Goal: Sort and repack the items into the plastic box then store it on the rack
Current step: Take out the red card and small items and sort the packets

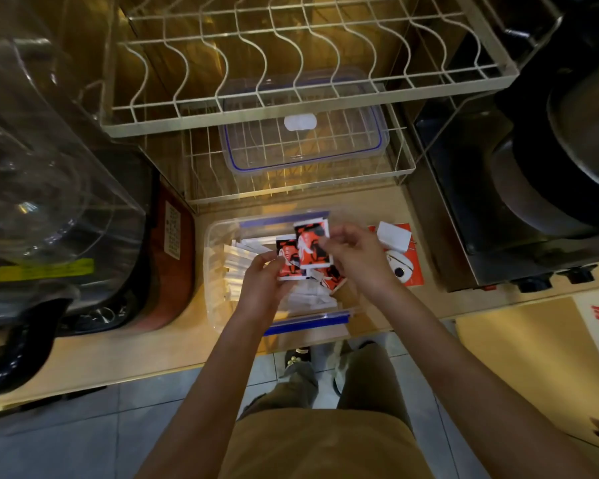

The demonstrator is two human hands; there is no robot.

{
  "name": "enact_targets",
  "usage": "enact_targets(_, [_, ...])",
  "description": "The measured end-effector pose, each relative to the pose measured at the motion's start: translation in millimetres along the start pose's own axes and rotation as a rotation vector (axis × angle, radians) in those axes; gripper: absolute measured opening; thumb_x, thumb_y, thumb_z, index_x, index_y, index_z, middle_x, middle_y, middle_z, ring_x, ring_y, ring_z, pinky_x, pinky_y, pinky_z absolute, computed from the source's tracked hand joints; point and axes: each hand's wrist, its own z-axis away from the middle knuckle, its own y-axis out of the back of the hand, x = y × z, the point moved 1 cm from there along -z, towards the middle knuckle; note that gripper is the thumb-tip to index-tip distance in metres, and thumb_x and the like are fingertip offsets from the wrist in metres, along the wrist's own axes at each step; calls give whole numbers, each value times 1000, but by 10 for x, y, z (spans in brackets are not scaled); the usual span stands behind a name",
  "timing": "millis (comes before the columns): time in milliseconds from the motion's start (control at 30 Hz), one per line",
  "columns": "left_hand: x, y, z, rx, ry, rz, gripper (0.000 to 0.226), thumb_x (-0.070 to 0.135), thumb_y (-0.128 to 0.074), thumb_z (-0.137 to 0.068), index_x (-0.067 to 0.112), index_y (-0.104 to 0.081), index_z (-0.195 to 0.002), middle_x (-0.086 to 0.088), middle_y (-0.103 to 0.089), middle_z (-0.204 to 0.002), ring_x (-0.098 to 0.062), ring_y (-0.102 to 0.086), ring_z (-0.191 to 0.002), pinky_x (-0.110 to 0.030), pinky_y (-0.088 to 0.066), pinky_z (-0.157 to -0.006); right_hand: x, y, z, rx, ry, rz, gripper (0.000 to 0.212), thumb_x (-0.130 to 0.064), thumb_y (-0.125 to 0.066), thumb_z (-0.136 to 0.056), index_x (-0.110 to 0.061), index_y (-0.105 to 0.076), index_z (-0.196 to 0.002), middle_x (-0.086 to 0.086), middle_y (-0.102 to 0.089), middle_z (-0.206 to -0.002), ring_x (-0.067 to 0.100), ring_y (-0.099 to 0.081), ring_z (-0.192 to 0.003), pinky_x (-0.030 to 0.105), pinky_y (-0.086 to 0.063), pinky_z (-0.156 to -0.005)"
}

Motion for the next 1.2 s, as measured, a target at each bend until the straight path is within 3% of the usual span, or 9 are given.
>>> enact_targets(167, [-11,-28,81,-105,-44,-4,22,15,-55,-88,6,-59,-108,-9,-69,-91,-19,-67,-85,-27,-53,-75,106,-186,70,-44,11,26,11,-9,-65,-84,-13,-61,-74,-5,-61,-62,-8,-56,-46,7,-43,-48])
enact_targets(267, [-34,7,110,-9,-96,-98,32,8,-59,-86,6,-51,-118,-14,-67,-101,-24,-66,-90,-27,-55,-73,131,-239,59,-40,-52,-36,11,-13,-56,-91,-13,-57,-80,-2,-57,-59,-1,-51,-39,12,-40,-42])
enact_targets(367, [-14,83,95,97,-125,-148,34,4,-58,-86,6,-52,-119,-14,-66,-101,-27,-64,-91,-27,-52,-71,204,-221,-27,53,-106,173,18,-16,-43,-97,-8,-59,-95,12,-65,-78,16,-63,-63,25,-50,-57])
enact_targets(467, [-11,174,97,103,-154,-242,32,4,-59,-85,6,-58,-116,-14,-68,-101,-19,-64,-85,-25,-49,-70,317,-191,-169,-58,-102,606,25,-7,-41,-96,-3,-61,-110,17,-67,-107,26,-65,-94,31,-49,-75])
enact_targets(567, [-8,203,106,96,-174,-296,28,3,-58,-85,5,-59,-113,-9,-68,-91,-13,-63,-80,-25,-47,-67,400,-214,-272,-233,-103,829,37,1,-47,-91,-6,-50,-127,16,-54,-129,26,-55,-114,31,-46,-94])
enact_targets(700, [-3,227,83,220,-322,-547,28,8,-60,-84,6,-60,-112,-13,-71,-98,-25,-65,-89,-31,-49,-76,431,-243,-278,-282,-106,990,55,0,-55,-86,-5,-35,-137,19,-32,-145,31,-37,-133,38,-39,-107])
enact_targets(867, [-19,202,122,311,-499,-786,29,12,-60,-86,5,-59,-114,-15,-70,-105,-27,-65,-94,-26,-45,-76,464,-244,-279,-229,-110,907,56,-2,-59,-85,-3,-35,-135,19,-36,-143,31,-40,-131,34,-36,-106])
enact_targets(1100, [-20,174,94,289,-472,-833,28,10,-60,-85,5,-60,-113,-17,-71,-105,-28,-65,-96,-26,-45,-78,523,-242,-290,-219,-154,946,64,-13,-65,-82,-6,-33,-137,18,-34,-143,33,-29,-132,37,-32,-109])
enact_targets(1200, [-27,168,88,279,-471,-859,30,11,-60,-85,5,-60,-114,-17,-70,-107,-30,-64,-98,-30,-48,-82,508,-264,-300,-166,-116,921,53,-10,-62,-83,-5,-37,-130,17,-38,-138,32,-36,-126,38,-37,-104])
